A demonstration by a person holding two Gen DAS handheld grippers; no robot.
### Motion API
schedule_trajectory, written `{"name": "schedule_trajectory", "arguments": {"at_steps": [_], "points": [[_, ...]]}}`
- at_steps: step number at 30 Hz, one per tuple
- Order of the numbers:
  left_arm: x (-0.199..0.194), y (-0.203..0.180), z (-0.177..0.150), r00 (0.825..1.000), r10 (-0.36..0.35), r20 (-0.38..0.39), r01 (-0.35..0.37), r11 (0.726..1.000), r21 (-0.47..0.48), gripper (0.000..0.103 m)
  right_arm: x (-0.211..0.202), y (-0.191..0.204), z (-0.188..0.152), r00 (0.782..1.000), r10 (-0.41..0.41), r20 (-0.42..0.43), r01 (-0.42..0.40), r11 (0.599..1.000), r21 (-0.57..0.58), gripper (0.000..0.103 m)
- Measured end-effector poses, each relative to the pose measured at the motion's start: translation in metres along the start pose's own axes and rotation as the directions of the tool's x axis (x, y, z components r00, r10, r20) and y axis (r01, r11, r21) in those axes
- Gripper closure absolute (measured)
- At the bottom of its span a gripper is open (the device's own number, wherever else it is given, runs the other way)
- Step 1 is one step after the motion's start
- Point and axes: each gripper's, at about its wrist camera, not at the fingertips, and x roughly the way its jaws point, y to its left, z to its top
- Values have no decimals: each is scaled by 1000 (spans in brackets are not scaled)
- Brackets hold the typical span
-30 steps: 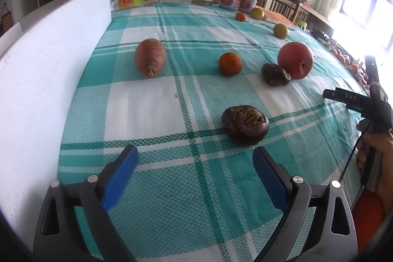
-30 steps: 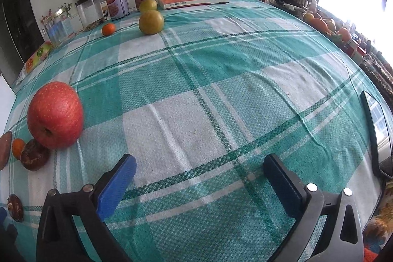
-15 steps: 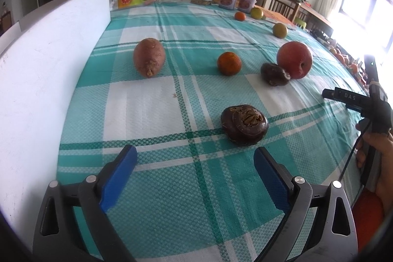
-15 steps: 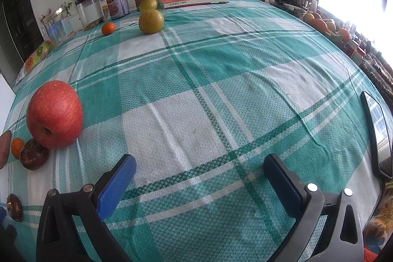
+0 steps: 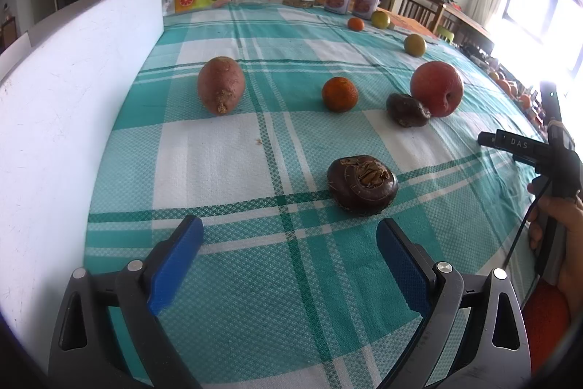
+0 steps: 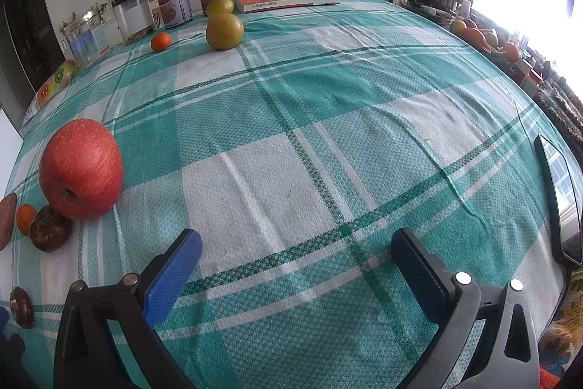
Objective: Organize fruits
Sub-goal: 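Move the left tool back over the table toward the second brown fruit, then grasp the second dark brown fruit with the left tool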
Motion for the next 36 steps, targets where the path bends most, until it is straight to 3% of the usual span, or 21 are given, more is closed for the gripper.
{"name": "schedule_trajectory", "arguments": {"at_steps": [20, 27, 33, 36], "points": [[0, 0, 0, 1000, -3, 1, 3, 1000, -3, 6, 0, 0, 0, 1000, 0, -1, 0, 1000, 0, 0], [-5, 4, -1, 994, -108, 24, 109, 994, -23, 5, 0, 1, 0, 1000, -1, -1, 1, 1000, 0, 0], [-2, -10, 1, 992, -124, -4, 124, 991, 39, 6, 0, 1, 0, 1000, -1, -1, 1, 1000, 1, 0], [0, -17, 8, 988, -157, -13, 157, 987, 25, 6, 0, 1, 0, 1000, -1, -1, 1, 1000, 1, 0]]}}
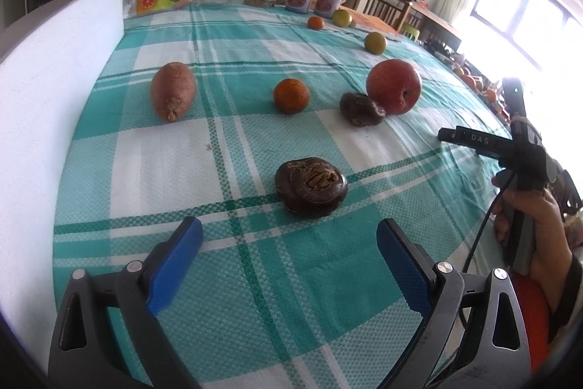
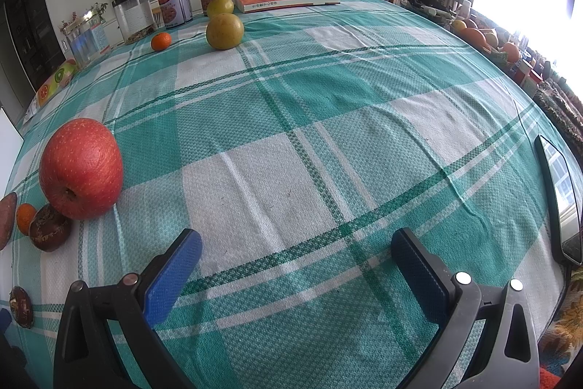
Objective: Organize fruits
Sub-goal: 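Grasp the second dark brown fruit with the left tool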
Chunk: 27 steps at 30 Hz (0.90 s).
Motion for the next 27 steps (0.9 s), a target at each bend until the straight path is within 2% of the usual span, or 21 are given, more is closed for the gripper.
{"name": "schedule_trajectory", "arguments": {"at_steps": [3, 7, 9, 11, 12, 13, 16, 23, 25, 27], "points": [[8, -10, 10, 999, 39, -5, -39, 999, 16, 7, 0, 0, 0, 1000, 0, 0, 0, 1000, 0, 0], [25, -27, 14, 991, 134, -17, -132, 985, 112, 10, 0, 0, 0, 1000, 0, 0, 0, 1000, 0, 0], [31, -31, 14, 990, 134, -33, -128, 982, 139, 28, 0, 0, 0, 1000, 0, 0, 0, 1000, 0, 0], [33, -35, 14, 990, 139, -32, -133, 980, 151, 34, 0, 0, 0, 1000, 0, 0, 0, 1000, 0, 0], [33, -36, 14, 990, 141, -28, -135, 978, 156, 46, 0, 0, 0, 1000, 0, 0, 0, 1000, 0, 0], [33, -36, 14, 989, 145, -26, -139, 977, 160, 53, 0, 0, 0, 1000, 0, 0, 0, 1000, 0, 0], [31, -33, 14, 992, 124, -24, -119, 983, 140, 53, 0, 0, 1, 1000, 0, 0, 0, 1000, 0, 0], [31, -32, 11, 992, 125, 4, -124, 984, 131, 53, 0, 1, 2, 1000, 6, -7, -6, 1000, -11, 0], [30, -31, 11, 993, 117, 6, -117, 986, 122, 53, 4, 2, 12, 997, 58, -44, -60, 997, -47, 0], [29, -28, 11, 995, 100, 8, -101, 989, 104, 53, 10, -2, 34, 989, 140, -46, -141, 990, -20, 0]]}}
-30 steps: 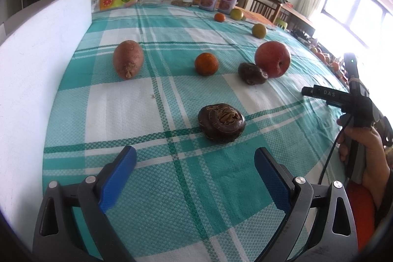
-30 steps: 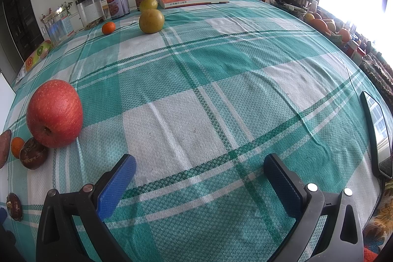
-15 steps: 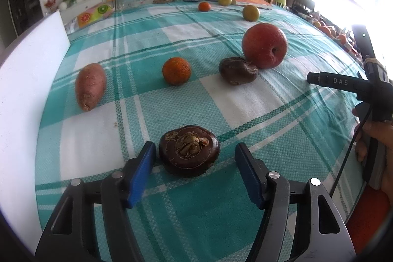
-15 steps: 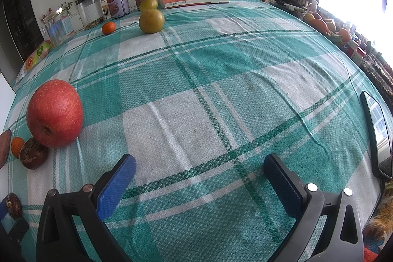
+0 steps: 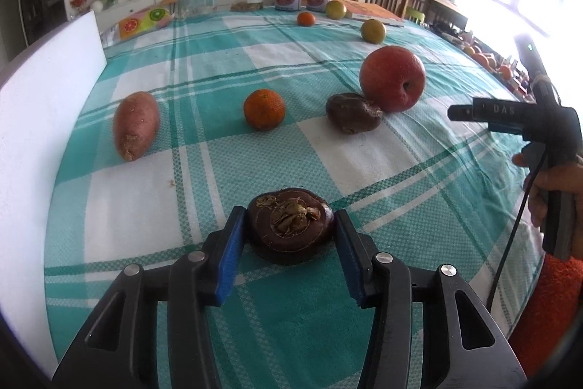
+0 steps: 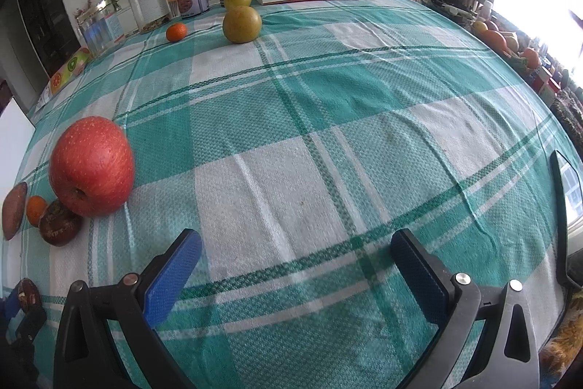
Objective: Organize fruits
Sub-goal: 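Grasp the second dark brown fruit with the left tool, then grasp a yellow pear with the right tool while the left tool holds the brown fruit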
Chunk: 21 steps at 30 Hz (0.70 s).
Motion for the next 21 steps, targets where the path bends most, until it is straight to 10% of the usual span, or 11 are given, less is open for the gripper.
{"name": "schedule_trajectory", "arguments": {"at_steps": [8, 15, 19, 21], "points": [[-2, 4, -1, 1000, -29, 8, 29, 999, -31, 52, 59, 34, 137, 996, 59, 60, -56, 997, -57, 2], [-2, 8, -1, 999, -51, 12, 51, 997, -50, 52, 120, 64, 175, 999, 39, -15, -39, 997, -68, 17], [-3, 7, -1, 999, -49, 12, 49, 998, -48, 52, 124, 56, 174, 1000, -2, 20, 3, 998, -57, 57], [-3, 7, -2, 999, -49, 11, 50, 998, -48, 52, 121, 48, 173, 1000, 20, 21, -20, 999, -36, 57]]}}
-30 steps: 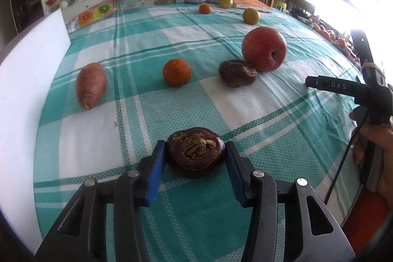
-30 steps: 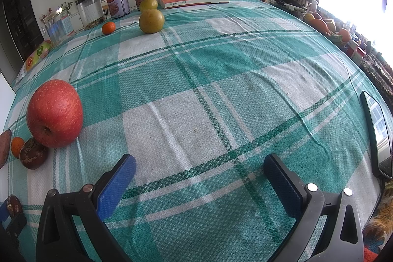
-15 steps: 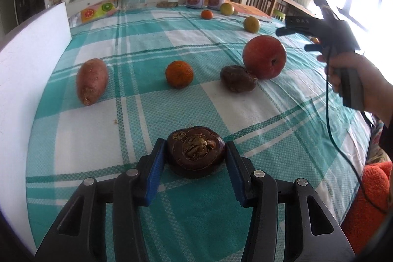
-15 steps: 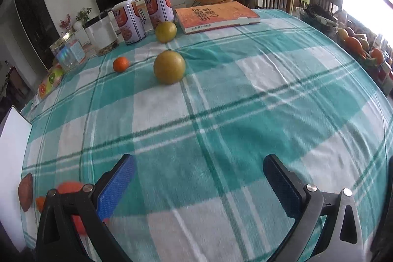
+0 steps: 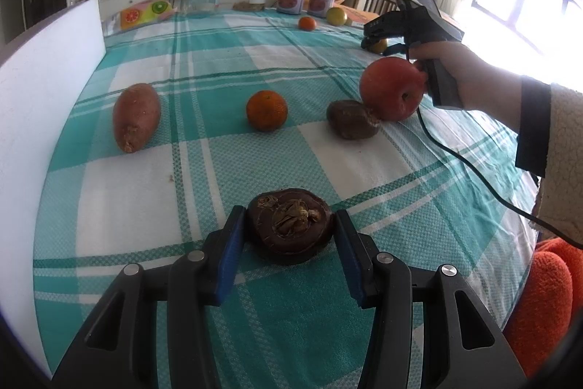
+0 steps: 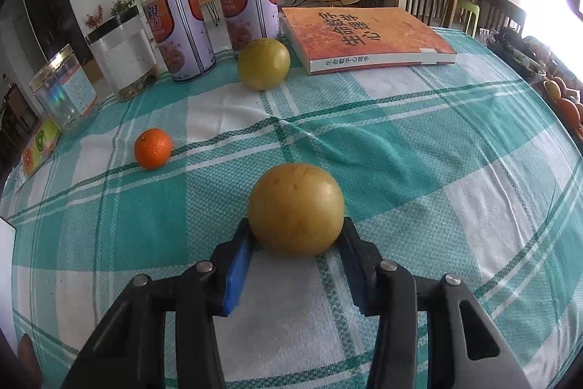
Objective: Organize fruits
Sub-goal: 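Grasp a yellow pear with the right tool while the left tool holds the brown fruit, then carry the brown fruit and pear into the white box and release both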
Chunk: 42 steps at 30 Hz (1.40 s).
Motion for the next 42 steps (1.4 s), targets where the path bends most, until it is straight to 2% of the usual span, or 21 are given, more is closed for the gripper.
{"name": "schedule_trajectory", "arguments": {"at_steps": [4, 8, 15, 17, 19, 20, 21, 22, 25, 28, 30, 32, 33, 37, 42], "points": [[0, 0, 0, 1000, 0, 0, 0, 1000, 0, 52, -16, -18, -12, 998, 55, 13, -56, 997, 52, 57], [0, 0, 0, 1000, 0, 0, 0, 1000, 0, 52, -47, -31, -42, 993, 117, 21, -118, 989, 86, 57], [0, 1, 0, 1000, 2, -1, -2, 1000, 1, 52, -121, -48, -140, 975, 222, -2, -218, 959, 179, 57], [1, 1, 0, 1000, -10, -1, 10, 1000, 2, 48, -143, -44, -172, 964, 266, -7, -260, 948, 183, 57], [-1, 1, 0, 999, -47, -4, 47, 999, 9, 36, -165, -36, -201, 953, 303, -4, -298, 940, 166, 57], [-2, 1, 0, 999, -46, -8, 46, 999, 10, 32, -173, -31, -213, 948, 319, -4, -314, 936, 157, 57], [-4, 1, -2, 999, -38, -11, 38, 999, 9, 23, -181, -26, -224, 942, 336, -3, -332, 932, 148, 57], [-7, 0, -3, 999, -33, -6, 33, 999, 10, 20, -187, -21, -235, 939, 344, -2, -340, 931, 135, 57], [-10, -4, -2, 1000, -21, 9, 21, 999, 24, 20, -202, -9, -252, 949, 314, 29, -315, 945, 84, 57], [-2, -9, 8, 999, 44, -10, -43, 998, 39, 20, -209, -3, -252, 955, 289, 70, -293, 955, 51, 57], [10, -9, 12, 995, 80, -59, -78, 996, 37, 24, -208, -2, -255, 959, 275, 64, -278, 959, 48, 57], [11, -9, 11, 994, 93, -52, -92, 996, 21, 35, -209, -4, -255, 961, 267, 70, -271, 962, 47, 57], [10, -10, 11, 995, 82, -51, -81, 997, 20, 54, -211, -4, -255, 961, 266, 79, -270, 962, 47, 57], [-4, -11, 8, 999, 38, -33, -38, 999, -9, 54, -212, -1, -256, 962, 257, 86, -260, 965, 20, 57], [-52, -9, 9, 999, -46, -17, 45, 997, -61, 54, -229, 16, -258, 950, 287, 125, -280, 957, -76, 57]]}}
